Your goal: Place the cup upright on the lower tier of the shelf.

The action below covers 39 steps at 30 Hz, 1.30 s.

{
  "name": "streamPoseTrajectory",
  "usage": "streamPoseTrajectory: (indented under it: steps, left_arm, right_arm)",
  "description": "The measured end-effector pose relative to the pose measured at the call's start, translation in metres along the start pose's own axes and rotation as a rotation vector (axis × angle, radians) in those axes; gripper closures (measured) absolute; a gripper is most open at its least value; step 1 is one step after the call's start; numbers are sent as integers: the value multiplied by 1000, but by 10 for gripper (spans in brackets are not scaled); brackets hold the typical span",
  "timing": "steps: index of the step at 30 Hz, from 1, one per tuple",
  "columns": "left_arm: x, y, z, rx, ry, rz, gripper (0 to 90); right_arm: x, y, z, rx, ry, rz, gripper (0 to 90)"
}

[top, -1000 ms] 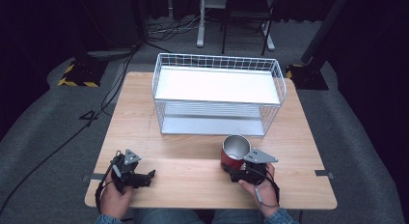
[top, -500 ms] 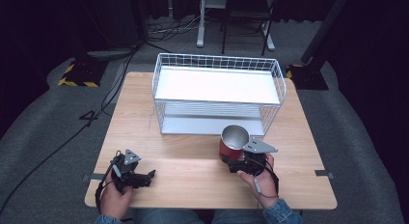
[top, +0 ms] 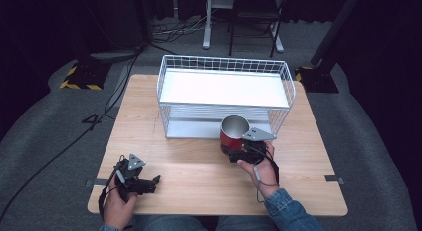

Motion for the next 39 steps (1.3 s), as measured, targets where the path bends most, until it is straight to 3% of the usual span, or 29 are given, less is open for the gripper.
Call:
streamPoseTrajectory:
  steps: [13,28,39]
  left_arm:
    - [0,-1,0,1,2,1,0]
    - [0,-1,0,1,3,1,1]
    - [0,0,0,-3,1,3,1]
  right_arm:
    - [-32,-12,-15,-37,-4,29,165]
    - [-62,-16,-30,-30,-25,52,165]
    - [-79,-28,-34,-74,-51,90,165]
Point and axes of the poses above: each handheld gripper's, and its own axes: x roughly backward along the jaws, z roughly out of its underside, y roughly to its left, the point moved 7 cm from there along -x, roughly forward along the jaws, and after that the axes turned 12 degrees about -x, right-handed, at the moved point
